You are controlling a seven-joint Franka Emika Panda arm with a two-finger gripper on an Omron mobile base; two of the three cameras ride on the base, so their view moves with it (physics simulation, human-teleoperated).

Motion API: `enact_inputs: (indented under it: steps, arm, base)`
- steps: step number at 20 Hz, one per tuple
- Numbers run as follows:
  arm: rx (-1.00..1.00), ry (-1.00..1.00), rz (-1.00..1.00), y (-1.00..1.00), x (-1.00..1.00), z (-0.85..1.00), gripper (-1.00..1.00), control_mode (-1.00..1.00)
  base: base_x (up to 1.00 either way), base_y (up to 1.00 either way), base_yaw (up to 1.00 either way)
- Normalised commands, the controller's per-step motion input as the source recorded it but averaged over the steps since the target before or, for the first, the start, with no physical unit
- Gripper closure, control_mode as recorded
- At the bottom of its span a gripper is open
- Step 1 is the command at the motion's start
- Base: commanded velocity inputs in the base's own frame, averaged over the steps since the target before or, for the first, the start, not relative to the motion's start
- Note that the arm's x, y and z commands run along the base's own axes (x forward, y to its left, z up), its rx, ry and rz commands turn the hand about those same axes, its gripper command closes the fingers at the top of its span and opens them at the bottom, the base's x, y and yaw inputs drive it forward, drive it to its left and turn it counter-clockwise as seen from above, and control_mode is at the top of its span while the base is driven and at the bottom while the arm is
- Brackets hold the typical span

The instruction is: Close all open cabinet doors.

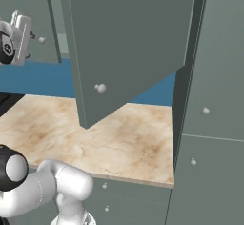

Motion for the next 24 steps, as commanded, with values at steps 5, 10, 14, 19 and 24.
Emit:
enact_inputs:
  steps: [5,10,14,19,24]
  arm:
    - [0.06,0.0,0.25,-0.22,0.4,-0.11,-1.0,-1.0]
    - [0.01,0.0,0.27,-0.11,0.3,-0.13,-1.0,-1.0]
    - [0.0,0.0,0.23,-0.02,0.29,-0.12,-1.0,-1.0]
    - [0.0,0.0,0.14,0.0,0.29,-0.09,-1.0,-1.0]
    - [-0.03,-0.06,0.03,0.03,-0.18,-0.08,-1.0,-1.0]
  base:
    - [0.0,0.0,0.0]
    - [0.0,0.0,0.0]
    - [0.0,0.0,0.0]
    - [0.0,0.0,0.0]
    - [0.0,0.0,0.0]
